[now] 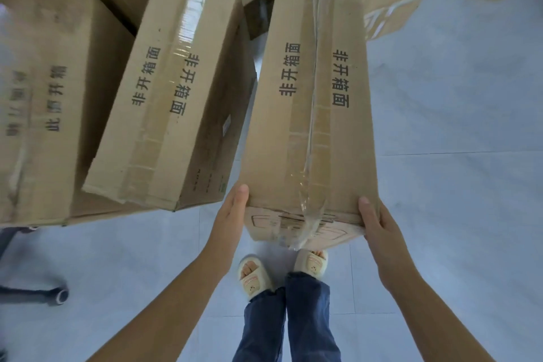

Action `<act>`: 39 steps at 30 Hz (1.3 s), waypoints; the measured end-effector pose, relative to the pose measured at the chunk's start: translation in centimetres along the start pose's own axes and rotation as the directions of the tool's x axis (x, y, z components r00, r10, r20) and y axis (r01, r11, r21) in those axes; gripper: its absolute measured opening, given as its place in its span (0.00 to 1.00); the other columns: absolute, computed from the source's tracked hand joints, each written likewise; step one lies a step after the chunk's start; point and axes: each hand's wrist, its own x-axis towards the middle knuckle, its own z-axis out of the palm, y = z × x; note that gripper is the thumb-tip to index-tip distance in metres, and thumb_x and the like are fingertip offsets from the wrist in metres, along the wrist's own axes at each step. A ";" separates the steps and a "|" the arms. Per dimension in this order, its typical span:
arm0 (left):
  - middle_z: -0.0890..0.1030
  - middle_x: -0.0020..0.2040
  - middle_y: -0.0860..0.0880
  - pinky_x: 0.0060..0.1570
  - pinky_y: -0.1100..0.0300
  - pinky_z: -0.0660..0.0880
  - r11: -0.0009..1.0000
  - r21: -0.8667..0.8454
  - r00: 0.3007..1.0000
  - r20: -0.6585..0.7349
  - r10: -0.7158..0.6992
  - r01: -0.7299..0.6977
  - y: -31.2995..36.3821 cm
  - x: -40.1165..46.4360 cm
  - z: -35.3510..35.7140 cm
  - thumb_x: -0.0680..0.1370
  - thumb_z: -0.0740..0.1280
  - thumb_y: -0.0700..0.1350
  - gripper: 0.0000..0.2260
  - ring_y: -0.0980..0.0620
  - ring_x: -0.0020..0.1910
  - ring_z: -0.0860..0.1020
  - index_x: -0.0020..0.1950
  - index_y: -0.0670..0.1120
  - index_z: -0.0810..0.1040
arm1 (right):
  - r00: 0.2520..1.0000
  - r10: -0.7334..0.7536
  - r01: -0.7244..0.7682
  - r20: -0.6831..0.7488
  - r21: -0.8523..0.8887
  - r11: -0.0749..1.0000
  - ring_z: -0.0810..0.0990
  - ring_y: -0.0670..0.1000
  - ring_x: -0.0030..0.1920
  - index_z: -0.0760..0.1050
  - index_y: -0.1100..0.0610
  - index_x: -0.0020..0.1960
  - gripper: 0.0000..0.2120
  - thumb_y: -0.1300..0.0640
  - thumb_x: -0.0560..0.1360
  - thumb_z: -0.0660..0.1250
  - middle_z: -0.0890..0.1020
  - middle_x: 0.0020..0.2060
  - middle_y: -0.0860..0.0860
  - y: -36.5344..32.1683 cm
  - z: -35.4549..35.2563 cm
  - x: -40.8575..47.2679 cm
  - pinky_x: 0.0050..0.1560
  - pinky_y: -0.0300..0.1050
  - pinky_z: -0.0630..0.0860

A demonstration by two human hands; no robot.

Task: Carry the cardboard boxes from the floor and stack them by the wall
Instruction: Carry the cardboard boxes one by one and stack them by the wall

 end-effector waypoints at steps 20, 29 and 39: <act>0.69 0.71 0.49 0.62 0.27 0.62 0.950 -0.206 0.971 0.102 -0.218 0.235 12.2 -6.4 -1.6 0.72 0.67 0.62 0.29 0.40 0.71 0.64 0.71 0.56 0.67 | 0.965 0.248 -0.263 0.086 0.328 0.907 0.71 0.50 0.49 0.73 0.45 0.51 0.09 0.44 0.74 0.66 0.71 0.50 0.43 -11.5 0.0 -5.7 0.45 0.77 0.73; 0.79 0.59 0.49 0.60 0.29 0.67 0.929 -0.314 0.980 0.105 -0.169 0.193 11.9 -16.0 -3.8 0.73 0.67 0.62 0.22 0.43 0.60 0.75 0.63 0.55 0.74 | 0.991 0.094 -0.113 0.095 0.221 0.969 0.75 0.48 0.51 0.76 0.43 0.53 0.09 0.43 0.74 0.64 0.76 0.51 0.42 -14.6 -3.2 -15.1 0.35 0.64 0.80; 0.85 0.48 0.51 0.45 0.39 0.79 0.809 -0.540 0.963 -0.015 0.268 -0.233 17.6 -31.4 -2.8 0.77 0.61 0.61 0.13 0.47 0.54 0.80 0.56 0.57 0.77 | 0.884 -0.411 0.383 0.223 0.159 0.910 0.83 0.40 0.35 0.74 0.42 0.58 0.11 0.46 0.77 0.62 0.83 0.37 0.38 -25.5 -9.7 -25.7 0.31 0.55 0.81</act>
